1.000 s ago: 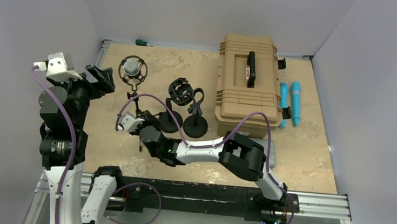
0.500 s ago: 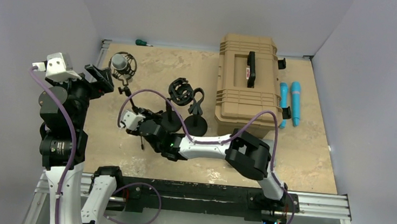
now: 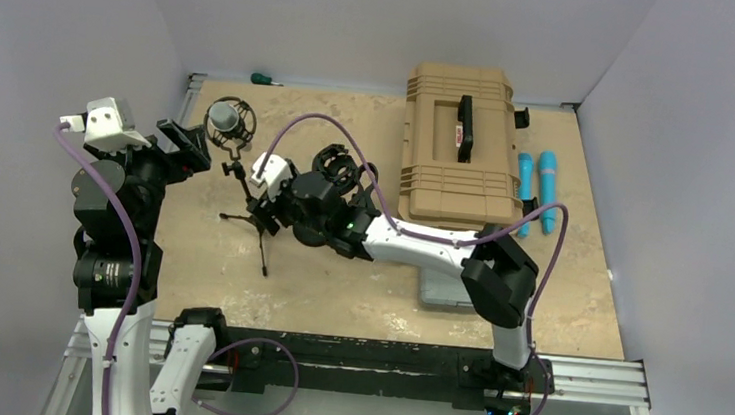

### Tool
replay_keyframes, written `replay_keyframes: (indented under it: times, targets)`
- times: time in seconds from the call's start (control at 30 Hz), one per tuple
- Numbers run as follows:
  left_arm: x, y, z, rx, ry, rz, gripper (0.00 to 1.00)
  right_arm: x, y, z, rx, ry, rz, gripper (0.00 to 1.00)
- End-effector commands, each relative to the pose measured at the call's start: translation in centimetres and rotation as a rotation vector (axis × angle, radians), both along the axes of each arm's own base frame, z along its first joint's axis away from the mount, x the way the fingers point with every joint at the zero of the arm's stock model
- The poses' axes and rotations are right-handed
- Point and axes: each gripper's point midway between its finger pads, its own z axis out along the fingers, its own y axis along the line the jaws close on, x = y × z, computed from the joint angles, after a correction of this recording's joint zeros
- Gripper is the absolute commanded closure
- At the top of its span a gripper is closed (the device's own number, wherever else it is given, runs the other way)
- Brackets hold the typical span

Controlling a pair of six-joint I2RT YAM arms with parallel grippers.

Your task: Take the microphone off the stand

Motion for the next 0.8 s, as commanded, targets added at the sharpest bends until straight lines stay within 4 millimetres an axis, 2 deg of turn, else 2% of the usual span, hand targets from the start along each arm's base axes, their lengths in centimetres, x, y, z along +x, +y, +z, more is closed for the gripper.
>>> replay_keyframes:
  times: [0.0,0.07,0.2,0.4,0.63,0.77]
  targets:
    - [0.1,0.3,1.0,0.019,-0.043,0.008,0.15,0.4,0.3,1.6,0.073,0.122,0.134,0.31]
    - [0.1,0.3,1.0,0.019,-0.043,0.010,0.15,0.9,0.6,1.1,0.056,0.139,0.149,0.34]
    - [0.1,0.3,1.0,0.020,-0.043,0.009,0.15,1.8,1.1,0.6,0.033,0.144,0.147,0.47]
    - [0.2,0.2,0.9,0.019,-0.041,0.005,0.15,1.6,2.1,-0.2,0.016,0.163,0.184,0.47]
    - [0.1,0.1,1.0,0.017,-0.041,0.001,0.15,1.2,2.0,-0.8,0.008,0.167,0.200,0.44]
    - [0.1,0.1,1.1,0.018,-0.042,0.001,0.15,1.9,2.1,-1.4,-0.015,0.163,0.178,0.49]
